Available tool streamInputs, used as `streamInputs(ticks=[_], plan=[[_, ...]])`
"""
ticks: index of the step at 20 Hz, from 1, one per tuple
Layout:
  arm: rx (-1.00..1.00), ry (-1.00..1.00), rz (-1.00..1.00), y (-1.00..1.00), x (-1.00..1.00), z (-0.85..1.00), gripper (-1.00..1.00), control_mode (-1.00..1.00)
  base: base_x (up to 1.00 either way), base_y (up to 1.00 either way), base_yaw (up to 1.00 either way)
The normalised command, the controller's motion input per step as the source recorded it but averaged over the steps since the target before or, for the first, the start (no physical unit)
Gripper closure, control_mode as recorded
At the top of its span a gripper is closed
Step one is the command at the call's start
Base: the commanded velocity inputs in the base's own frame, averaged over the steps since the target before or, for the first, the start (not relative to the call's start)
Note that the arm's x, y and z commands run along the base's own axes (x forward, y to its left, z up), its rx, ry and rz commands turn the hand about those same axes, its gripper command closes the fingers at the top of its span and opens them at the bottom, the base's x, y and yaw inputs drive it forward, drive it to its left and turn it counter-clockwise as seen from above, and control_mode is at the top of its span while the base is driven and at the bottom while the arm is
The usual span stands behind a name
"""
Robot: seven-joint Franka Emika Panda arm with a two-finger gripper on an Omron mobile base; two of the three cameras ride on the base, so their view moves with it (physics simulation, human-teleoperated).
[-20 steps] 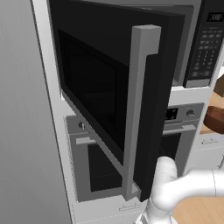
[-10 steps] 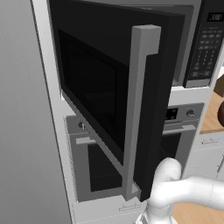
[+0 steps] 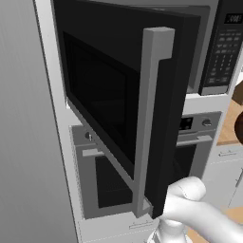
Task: Open the microwave, place the bowl with waffle inside the microwave, then close the microwave door and turn it on.
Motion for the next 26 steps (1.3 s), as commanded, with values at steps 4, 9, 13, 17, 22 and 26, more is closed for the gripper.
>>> streamInputs(ticks=[4, 9, 13, 17, 22, 26], plan=[[0.0, -0.21, 0.26, 1.0, -0.51, 0.64, 1.0, -1.0, 0.0, 0.0, 0.0], [-0.1, -0.18, 0.34, 1.0, -0.2, 0.45, 1.0, -1.0, 0.0, 0.0, 0.0], [-0.13, -0.13, 0.3, 1.0, -0.15, 0.56, 1.0, -1.0, 0.0, 0.0, 0.0], [-0.09, -0.12, 0.23, 1.0, 0.0, 0.81, 1.0, -1.0, 0.0, 0.0, 0.0], [-0.04, -0.1, 0.16, 1.0, 0.2, 0.89, 1.0, -1.0, 0.0, 0.0, 0.0], [-0.08, -0.01, 0.08, 1.0, 0.38, 0.98, 1.0, -1.0, 0.0, 0.0, 0.0]])
